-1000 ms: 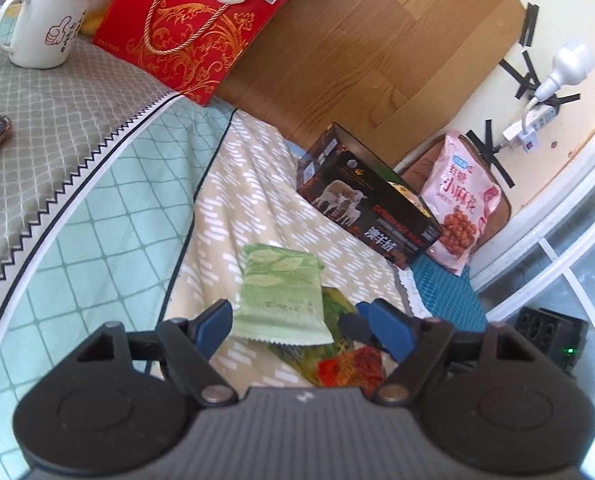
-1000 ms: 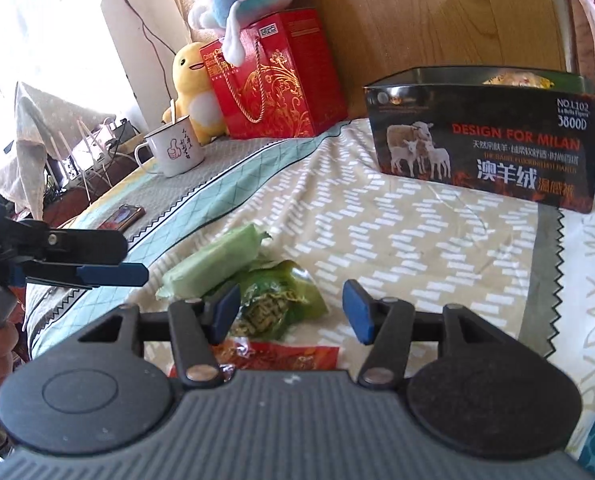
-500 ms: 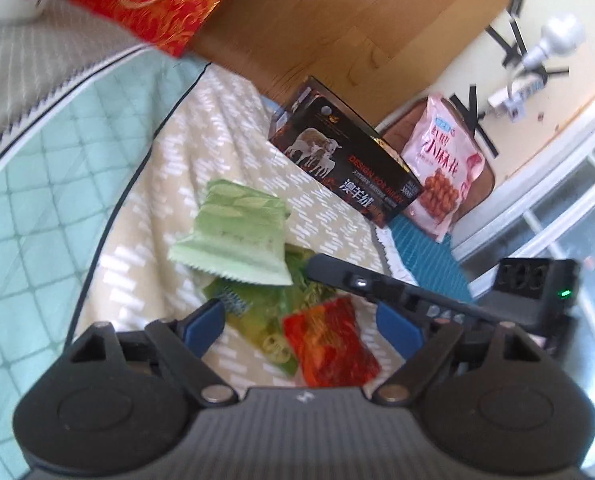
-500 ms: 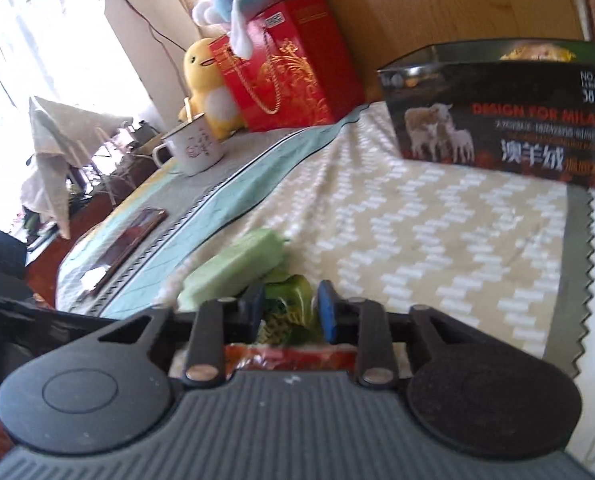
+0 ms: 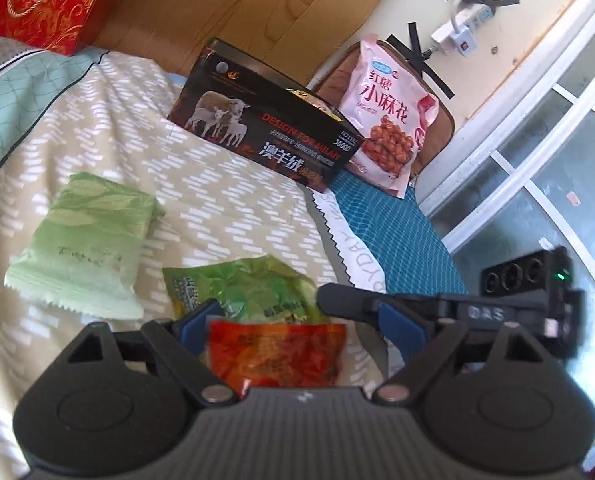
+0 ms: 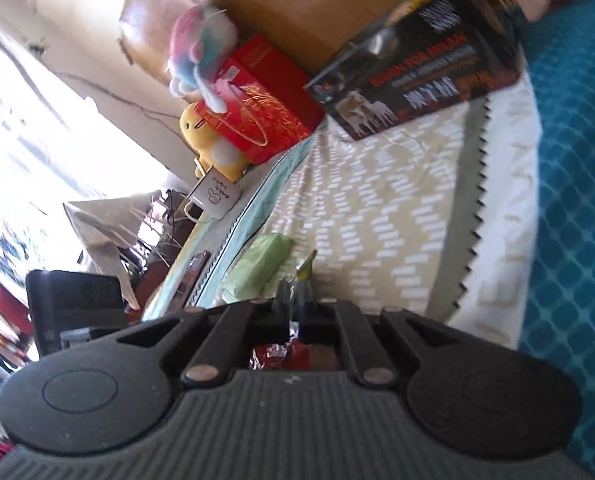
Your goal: Organize snacks
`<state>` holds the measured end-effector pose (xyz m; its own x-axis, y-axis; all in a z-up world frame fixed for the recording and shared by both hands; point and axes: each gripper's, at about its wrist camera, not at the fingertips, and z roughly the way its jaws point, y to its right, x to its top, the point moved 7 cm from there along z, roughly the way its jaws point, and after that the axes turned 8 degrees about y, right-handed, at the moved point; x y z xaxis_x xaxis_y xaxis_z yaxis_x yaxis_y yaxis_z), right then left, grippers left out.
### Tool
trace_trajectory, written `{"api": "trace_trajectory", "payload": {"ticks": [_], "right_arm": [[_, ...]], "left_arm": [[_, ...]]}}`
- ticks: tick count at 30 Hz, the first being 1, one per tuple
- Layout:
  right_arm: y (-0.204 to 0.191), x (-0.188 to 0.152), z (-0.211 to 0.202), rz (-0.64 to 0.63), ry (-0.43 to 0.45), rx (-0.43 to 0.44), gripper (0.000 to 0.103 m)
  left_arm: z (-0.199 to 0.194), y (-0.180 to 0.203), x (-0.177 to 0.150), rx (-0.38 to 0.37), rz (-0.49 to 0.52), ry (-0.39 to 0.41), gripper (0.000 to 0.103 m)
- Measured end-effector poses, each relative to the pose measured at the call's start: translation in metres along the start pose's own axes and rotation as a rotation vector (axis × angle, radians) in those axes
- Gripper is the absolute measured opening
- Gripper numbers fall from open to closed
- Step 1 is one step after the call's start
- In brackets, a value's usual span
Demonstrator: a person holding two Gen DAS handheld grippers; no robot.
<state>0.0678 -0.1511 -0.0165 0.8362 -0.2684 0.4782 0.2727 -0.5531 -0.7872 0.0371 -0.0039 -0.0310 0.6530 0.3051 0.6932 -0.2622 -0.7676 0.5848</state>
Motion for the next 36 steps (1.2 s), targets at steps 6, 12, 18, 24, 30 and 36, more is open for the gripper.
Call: {"api": "trace_trajectory", "payload": {"ticks": [6, 12, 18, 24, 30, 36], "right_arm": [[-0.002, 0.002, 0.028, -0.006, -0.062, -0.011, 0.015], [0.002, 0.01, 0.02, 0.026, -0.001, 0.017, 0.011], [0.044, 0.029, -0.006, 0.32, 0.108, 0.108, 0.011], [0.043, 0.036, -0.015, 0.421, 0.122, 0.225, 0.011], [0.024, 0.078, -0.025, 0.327, 0.174, 0.204, 0.011], [-0.009, 0.14, 0.001, 0.022, 0.301, 0.029, 0.011]], "left_arm": [[-0.006, -0.011, 0.003, 0.001, -0.053, 0.017, 0.088], [-0.01, -0.024, 0.017, 0.006, -0.136, 0.032, 0.089], [-0.006, -0.025, 0.029, -0.022, -0.19, 0.037, 0.089], [0.011, -0.008, 0.041, -0.061, -0.149, 0.013, 0.033], [0.024, 0.018, 0.085, -0.062, -0.013, 0.056, 0.023], [0.064, 0.026, 0.148, 0.028, 0.101, 0.105, 0.023]]}}
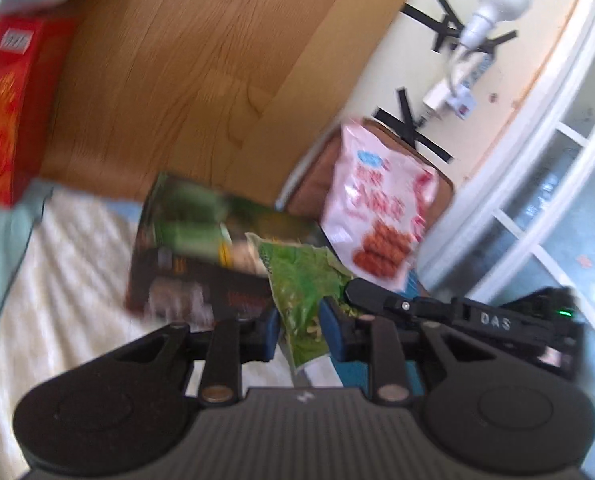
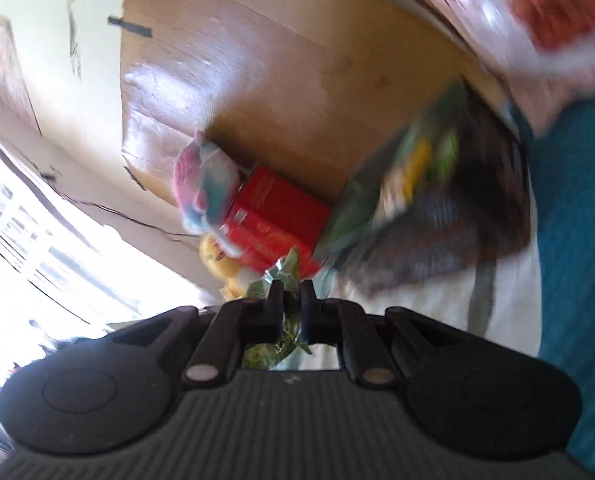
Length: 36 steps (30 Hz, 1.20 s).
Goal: Organize snacks
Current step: 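Bring both tools over the black tin box and release the snacks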
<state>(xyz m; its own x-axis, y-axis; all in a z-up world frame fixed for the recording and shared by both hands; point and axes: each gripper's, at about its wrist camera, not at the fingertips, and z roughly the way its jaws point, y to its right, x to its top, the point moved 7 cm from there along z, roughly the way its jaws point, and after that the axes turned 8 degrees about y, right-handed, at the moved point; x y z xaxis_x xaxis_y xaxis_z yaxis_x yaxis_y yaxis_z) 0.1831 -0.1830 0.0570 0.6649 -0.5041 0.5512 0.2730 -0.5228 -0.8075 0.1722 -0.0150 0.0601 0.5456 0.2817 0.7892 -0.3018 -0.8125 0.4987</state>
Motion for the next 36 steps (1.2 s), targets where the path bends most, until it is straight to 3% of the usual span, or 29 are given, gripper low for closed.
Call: {"api": "trace_trajectory", "payload": {"ticks": [4, 9, 10, 11, 13, 17, 20, 23, 26, 32, 36], "right_arm": [[-0.001, 0.02, 0.042, -0.217, 0.081, -0.125, 0.013], [0.015, 0.017, 0.079, -0.425, 0.145, -0.267, 0.017], [0.014, 0.014, 0.079, -0.485, 0.151, -0.287, 0.024], [0.011, 0.01, 0.078, -0.543, 0.156, -0.285, 0.044], [0.004, 0.009, 0.067, -0.629, 0.222, -0.28, 0.059], [0.0, 0.017, 0.049, -0.622, 0.314, -0.264, 0.06], [0.002, 0.017, 0.044, -0.558, 0.292, -0.235, 0.06], [-0.007, 0.009, 0.04, -0.512, 0.232, -0.165, 0.06], [-0.017, -0.012, 0.042, -0.484, 0.106, -0.086, 0.06], [-0.021, -0.084, 0.054, -0.461, -0.254, -0.051, 0.06], [-0.019, -0.131, 0.038, -0.498, -0.397, -0.066, 0.06]], "left_arm": [[0.043, -0.018, 0.025, 0.081, 0.012, 0.004, 0.024], [0.083, -0.043, 0.027, 0.239, 0.069, -0.002, 0.032], [0.086, -0.044, 0.026, 0.253, 0.077, 0.001, 0.04], [0.085, -0.044, 0.026, 0.265, 0.081, 0.02, 0.047], [0.077, -0.043, 0.028, 0.271, 0.08, 0.064, 0.052], [0.049, -0.039, 0.025, 0.242, 0.042, 0.089, 0.052], [0.013, -0.033, 0.015, 0.219, 0.058, 0.108, 0.053], [-0.031, -0.037, -0.002, 0.223, 0.064, 0.118, 0.059], [-0.065, -0.053, -0.023, 0.245, 0.016, 0.096, 0.061], [-0.105, -0.08, -0.074, 0.271, -0.084, 0.017, 0.061], [-0.119, -0.084, -0.098, 0.233, -0.138, -0.001, 0.061]]}}
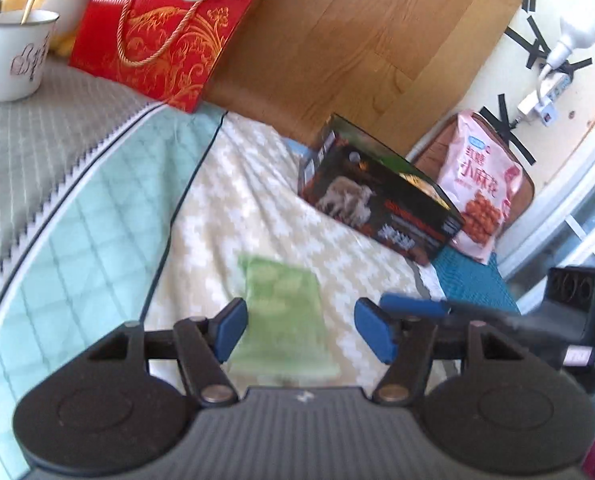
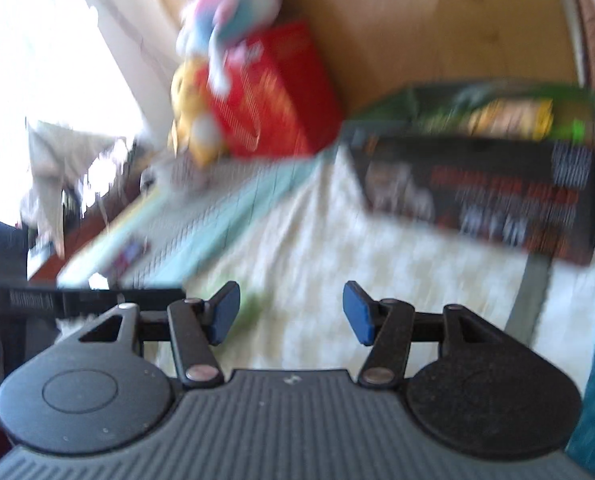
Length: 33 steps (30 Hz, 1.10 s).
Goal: Organize snacks
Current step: 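Bring both tools over the black tin box and release the snacks, then lower the left tool onto the light green leaf-print packet and close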
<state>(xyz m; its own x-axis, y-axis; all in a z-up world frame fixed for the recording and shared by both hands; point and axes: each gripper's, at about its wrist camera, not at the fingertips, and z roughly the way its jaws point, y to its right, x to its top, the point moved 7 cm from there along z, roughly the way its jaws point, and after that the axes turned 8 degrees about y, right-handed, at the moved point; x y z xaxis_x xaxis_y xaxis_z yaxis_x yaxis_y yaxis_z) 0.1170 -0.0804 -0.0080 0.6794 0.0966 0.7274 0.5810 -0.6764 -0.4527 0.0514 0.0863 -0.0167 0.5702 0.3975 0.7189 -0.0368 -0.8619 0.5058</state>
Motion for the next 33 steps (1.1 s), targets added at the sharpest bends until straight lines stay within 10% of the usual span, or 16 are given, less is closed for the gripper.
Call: {"api": "trace_trajectory", "payload": {"ticks": [13, 24, 33], "right_arm": [[-0.033, -0.063, -0.056, -0.056, -0.015, 0.001, 0.06], [-0.09, -0.032, 0.01, -0.215, -0.062, -0.023, 0.069], [-0.049, -0.017, 0.033, -0.324, -0.027, -0.25, 0.068]], "left_arm": [[-0.031, 0.007, -0.029, -0.087, 0.033, -0.003, 0.061], [0.019, -0.017, 0.05, 0.048, 0.046, 0.064, 0.071], [0.036, -0.019, 0.015, -0.007, 0.031, -0.049, 0.051]]}}
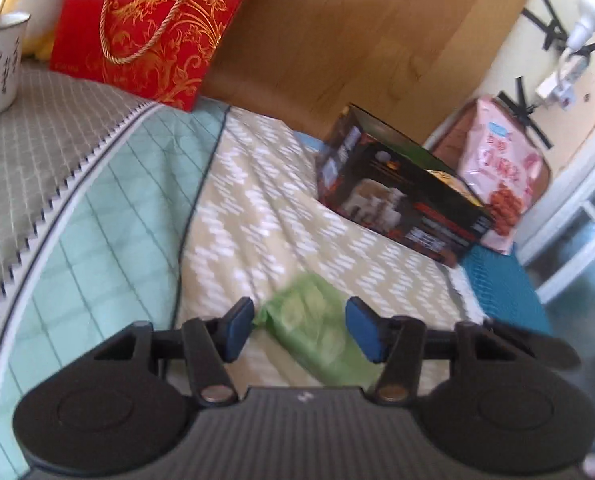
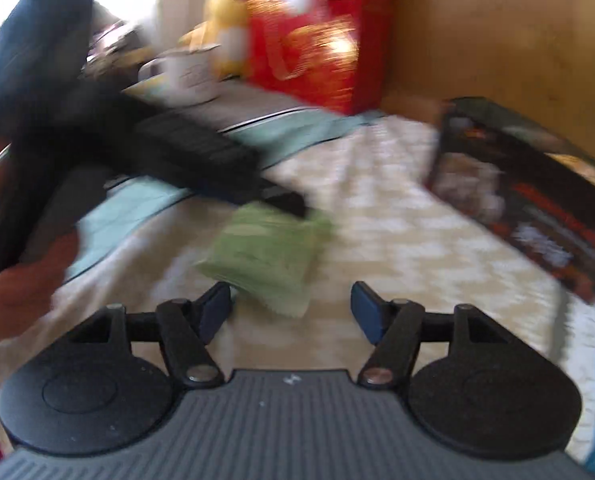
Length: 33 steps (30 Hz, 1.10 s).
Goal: Organize snacks
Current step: 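Lower the left tool onto the light green leaf-print packet and close, then carry the light green packet into the tin box and open the left tool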
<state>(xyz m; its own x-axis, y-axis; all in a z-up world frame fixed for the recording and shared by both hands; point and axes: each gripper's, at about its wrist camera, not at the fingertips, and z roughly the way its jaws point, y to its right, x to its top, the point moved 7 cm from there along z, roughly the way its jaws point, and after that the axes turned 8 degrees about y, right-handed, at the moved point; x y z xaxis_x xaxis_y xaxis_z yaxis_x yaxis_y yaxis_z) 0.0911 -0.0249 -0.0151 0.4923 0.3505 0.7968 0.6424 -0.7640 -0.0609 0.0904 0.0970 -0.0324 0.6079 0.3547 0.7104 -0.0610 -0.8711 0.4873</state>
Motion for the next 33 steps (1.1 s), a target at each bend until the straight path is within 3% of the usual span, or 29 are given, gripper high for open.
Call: {"api": "trace_trajectory", "payload": {"ticks": [3, 5, 7, 12, 15, 18, 19, 22, 28, 33], "right_arm": [[0.029, -0.011, -0.01, 0.043, -0.004, -0.039, 0.067], [0.043, -0.019, -0.021, 0.057, 0.002, -0.058, 0.068], [0.05, -0.024, -0.031, 0.08, 0.008, -0.063, 0.068], [0.026, -0.023, -0.043, 0.091, 0.033, 0.036, 0.068], [0.01, -0.017, -0.031, 0.063, 0.033, 0.077, 0.066], [0.001, -0.011, -0.012, 0.049, 0.025, 0.099, 0.051], [0.0, -0.009, -0.008, 0.044, 0.024, 0.106, 0.039], [0.005, 0.001, -0.006, 0.059, 0.051, 0.104, 0.026], [0.042, 0.036, -0.027, 0.043, 0.236, -0.02, 0.026], [0.087, 0.067, -0.024, 0.059, 0.323, -0.141, 0.026]], "left_arm": [[-0.009, 0.006, -0.008, -0.049, -0.041, -0.007, 0.054], [-0.014, 0.008, -0.007, -0.048, -0.035, 0.006, 0.063], [-0.017, 0.007, 0.0, -0.03, -0.041, 0.028, 0.064], [-0.012, 0.006, 0.011, -0.014, -0.046, 0.037, 0.064], [-0.005, 0.009, 0.004, -0.001, -0.017, 0.007, 0.057], [0.002, 0.012, -0.006, 0.007, 0.005, -0.027, 0.042], [0.002, 0.014, -0.006, 0.008, 0.01, -0.03, 0.042], [0.002, 0.025, 0.006, -0.046, -0.008, -0.029, 0.041], [0.024, 0.07, 0.056, -0.122, 0.079, 0.039, 0.041], [0.065, 0.107, 0.096, -0.147, 0.122, 0.089, 0.043]]}}
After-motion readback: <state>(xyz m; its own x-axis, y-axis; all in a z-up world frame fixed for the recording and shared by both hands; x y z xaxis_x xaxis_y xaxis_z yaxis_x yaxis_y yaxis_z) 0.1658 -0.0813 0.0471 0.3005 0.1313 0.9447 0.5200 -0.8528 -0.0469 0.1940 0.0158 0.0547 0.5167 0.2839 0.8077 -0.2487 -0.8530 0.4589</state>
